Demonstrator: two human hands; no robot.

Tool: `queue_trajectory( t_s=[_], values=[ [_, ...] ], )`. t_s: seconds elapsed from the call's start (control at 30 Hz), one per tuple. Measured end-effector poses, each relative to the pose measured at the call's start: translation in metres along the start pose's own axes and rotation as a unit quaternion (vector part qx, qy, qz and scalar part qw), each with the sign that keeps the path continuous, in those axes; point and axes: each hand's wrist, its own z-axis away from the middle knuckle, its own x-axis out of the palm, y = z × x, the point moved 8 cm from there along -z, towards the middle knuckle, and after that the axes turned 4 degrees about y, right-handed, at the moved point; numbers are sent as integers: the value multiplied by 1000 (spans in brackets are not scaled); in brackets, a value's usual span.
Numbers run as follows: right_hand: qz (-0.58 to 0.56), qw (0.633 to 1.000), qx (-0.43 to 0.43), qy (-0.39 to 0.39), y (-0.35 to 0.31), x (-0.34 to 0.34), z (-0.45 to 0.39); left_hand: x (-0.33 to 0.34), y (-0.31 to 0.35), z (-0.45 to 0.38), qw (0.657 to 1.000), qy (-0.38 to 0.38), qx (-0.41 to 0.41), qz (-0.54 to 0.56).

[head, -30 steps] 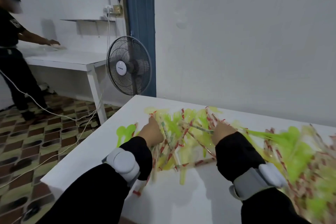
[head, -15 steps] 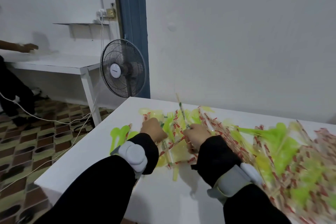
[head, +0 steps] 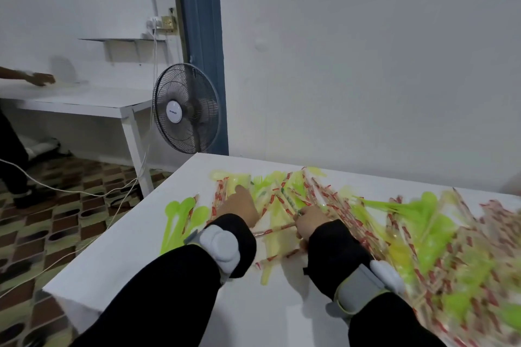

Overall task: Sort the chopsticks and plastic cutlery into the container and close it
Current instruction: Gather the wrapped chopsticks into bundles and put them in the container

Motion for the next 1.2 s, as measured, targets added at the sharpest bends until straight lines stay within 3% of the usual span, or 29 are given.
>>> queue_trajectory(
  t_s=[0.17,0.33,0.47,0.63,0.8,0.93,1.07,1.2],
  values=[
    [-113,993,-18,22,0,-12,3,-31,2,-22,995,-8,2,99],
    [-276,960,-15,32,-3,-20,13,-62,14,-30,977,-12,16,214],
    [-385,921,-40,46,-9,-29,28,-67,28,-11,920,-71,6,385],
    [-473,881,18,10,3,-17,46,-46,45,36,869,-128,-39,476],
    [-490,871,28,8,12,-19,57,-10,69,70,826,-125,-20,550],
    [-475,879,-22,25,13,-21,63,6,88,84,784,-70,1,616],
    [-409,907,-78,68,23,-32,70,7,99,87,797,-14,32,603],
    [-330,935,-121,51,24,-29,76,8,112,92,788,-3,66,611]
  ],
)
